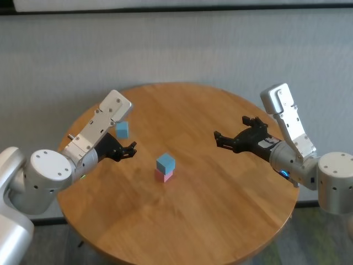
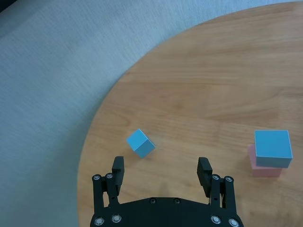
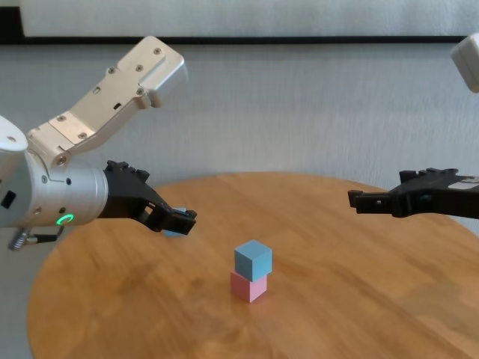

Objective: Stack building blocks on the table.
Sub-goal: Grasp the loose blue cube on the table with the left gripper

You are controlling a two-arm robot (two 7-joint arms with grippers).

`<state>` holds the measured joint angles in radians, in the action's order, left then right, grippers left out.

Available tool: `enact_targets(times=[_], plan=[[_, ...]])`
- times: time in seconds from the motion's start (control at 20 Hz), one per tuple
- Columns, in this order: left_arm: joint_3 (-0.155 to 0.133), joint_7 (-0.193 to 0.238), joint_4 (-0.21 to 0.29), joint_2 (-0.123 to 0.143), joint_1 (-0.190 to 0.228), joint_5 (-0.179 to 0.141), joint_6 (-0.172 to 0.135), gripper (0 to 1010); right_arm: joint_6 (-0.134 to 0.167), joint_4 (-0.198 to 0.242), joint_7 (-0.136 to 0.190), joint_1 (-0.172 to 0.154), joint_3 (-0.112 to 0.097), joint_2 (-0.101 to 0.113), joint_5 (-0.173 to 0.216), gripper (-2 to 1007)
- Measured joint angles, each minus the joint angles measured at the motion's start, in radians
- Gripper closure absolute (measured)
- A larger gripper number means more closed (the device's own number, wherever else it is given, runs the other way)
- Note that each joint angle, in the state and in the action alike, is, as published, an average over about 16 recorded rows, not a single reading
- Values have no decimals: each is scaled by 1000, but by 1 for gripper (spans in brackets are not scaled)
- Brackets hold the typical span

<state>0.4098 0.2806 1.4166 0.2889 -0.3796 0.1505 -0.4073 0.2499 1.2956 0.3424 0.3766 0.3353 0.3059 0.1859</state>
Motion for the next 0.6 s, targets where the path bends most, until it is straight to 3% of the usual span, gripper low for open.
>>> enact_targets(times=[0.3,0.6], plan=[[-19,-9,6,2,16,-1,11,10,-2,9,-6,-7,-5,12,-5,5],[-60,-19,-4,-1,30,-11,35,10,-2,5,-1,-4,-2,8,-4,5]])
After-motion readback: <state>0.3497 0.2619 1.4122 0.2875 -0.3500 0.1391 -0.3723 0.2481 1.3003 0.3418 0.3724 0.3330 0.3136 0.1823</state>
